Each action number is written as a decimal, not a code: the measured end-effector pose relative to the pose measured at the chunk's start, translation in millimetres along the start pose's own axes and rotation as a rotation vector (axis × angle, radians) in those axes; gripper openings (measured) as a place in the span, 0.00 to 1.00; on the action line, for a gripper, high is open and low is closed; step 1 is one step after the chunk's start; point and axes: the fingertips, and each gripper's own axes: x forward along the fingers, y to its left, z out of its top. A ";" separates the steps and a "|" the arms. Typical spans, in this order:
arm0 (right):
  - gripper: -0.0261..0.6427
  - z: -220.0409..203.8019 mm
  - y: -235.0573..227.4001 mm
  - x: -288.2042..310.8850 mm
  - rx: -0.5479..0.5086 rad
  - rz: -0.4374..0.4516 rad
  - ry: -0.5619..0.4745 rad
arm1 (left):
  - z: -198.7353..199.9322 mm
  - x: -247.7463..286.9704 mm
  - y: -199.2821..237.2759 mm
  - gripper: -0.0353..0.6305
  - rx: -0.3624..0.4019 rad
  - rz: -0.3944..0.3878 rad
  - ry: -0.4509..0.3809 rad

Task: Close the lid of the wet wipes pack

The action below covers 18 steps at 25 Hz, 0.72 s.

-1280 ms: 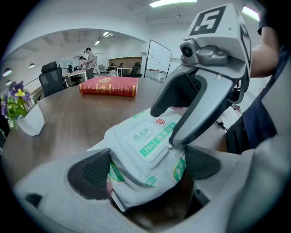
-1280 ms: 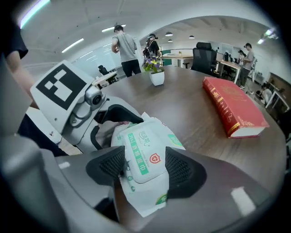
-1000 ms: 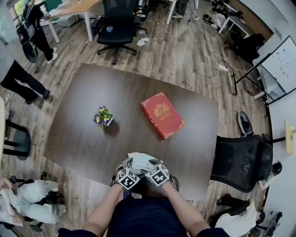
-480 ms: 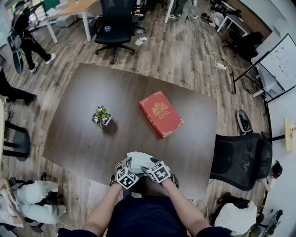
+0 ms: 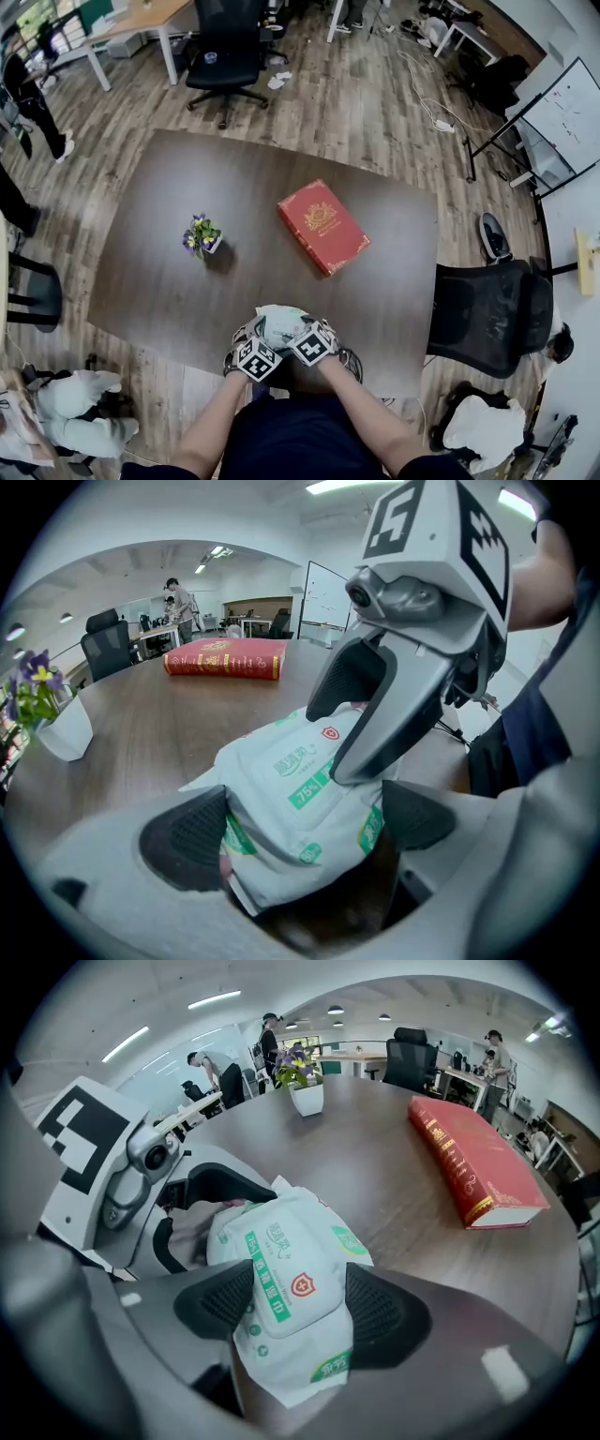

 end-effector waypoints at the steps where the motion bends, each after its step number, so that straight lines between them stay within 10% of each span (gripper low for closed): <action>1: 0.52 0.3 0.3 0.3 0.001 0.004 0.002 | 0.1 -0.1 0.3 0.82 0.000 -0.001 -0.001; 18: 0.52 -1.3 0.8 -3.8 0.032 -0.025 -0.063 | 29.2 -86.8 -12.1 0.95 -0.078 0.081 -0.240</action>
